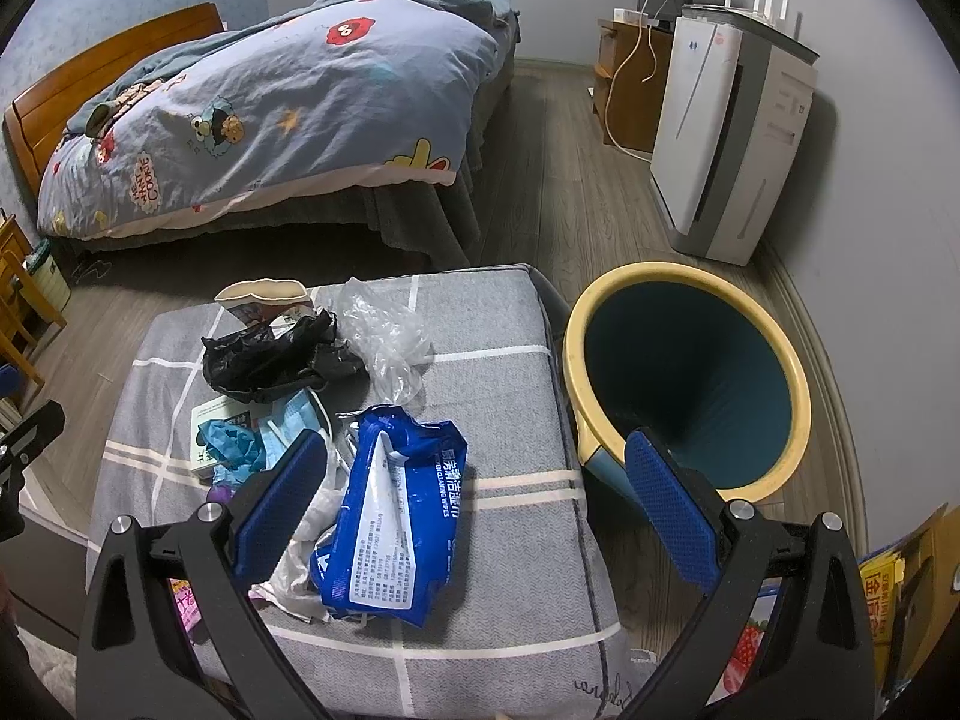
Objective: Collect trash
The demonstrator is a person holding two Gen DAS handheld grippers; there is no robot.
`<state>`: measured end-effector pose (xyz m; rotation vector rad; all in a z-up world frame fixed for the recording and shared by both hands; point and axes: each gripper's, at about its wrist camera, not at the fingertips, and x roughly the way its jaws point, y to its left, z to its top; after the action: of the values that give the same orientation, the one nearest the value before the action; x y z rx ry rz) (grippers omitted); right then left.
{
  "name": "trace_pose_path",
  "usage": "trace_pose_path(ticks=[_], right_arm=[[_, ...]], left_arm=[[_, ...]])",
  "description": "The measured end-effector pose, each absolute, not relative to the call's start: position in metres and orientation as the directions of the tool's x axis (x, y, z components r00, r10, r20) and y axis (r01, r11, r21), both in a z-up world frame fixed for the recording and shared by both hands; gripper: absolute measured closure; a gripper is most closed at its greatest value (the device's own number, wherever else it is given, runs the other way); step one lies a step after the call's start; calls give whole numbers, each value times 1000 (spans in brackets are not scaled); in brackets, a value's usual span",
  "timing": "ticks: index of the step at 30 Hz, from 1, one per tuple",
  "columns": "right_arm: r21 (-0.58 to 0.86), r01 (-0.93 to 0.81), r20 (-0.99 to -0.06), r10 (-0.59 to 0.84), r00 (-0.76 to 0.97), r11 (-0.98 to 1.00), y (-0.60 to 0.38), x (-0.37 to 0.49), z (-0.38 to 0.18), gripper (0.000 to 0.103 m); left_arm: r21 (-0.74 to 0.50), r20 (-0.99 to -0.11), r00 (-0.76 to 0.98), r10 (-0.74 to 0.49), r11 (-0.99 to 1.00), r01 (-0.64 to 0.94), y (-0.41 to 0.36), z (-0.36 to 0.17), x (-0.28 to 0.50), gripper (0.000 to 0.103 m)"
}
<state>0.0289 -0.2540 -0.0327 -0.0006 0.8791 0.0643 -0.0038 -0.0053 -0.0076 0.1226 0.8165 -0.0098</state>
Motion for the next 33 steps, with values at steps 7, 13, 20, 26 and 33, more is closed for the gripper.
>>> trace_pose_path(ticks=[7,13,20,26,33], right_arm=[[25,-56,-771,55,635,998,-254,28,-35,5],[23,-57,-773,54,633,998,-255,28,-37,5],[29,-62,-780,61,622,998,-254,28,-41,5],[101,17,-797,71,600,995,-266,32,-46,5],[161,-20,-871,151,468,987,-258,49,-81,5]], left_arm=[[106,-727,685,39,993,56,-5,-8,-4,4],[105,-727,685,38,993,57,-6,-8,-4,4],[107,-728,685,32,992,67,-5,-12,-5,4],[106,-746,665,35,992,66,-1,-18,6,4],[74,-766,642,5,994,81,3,-33,36,4]])
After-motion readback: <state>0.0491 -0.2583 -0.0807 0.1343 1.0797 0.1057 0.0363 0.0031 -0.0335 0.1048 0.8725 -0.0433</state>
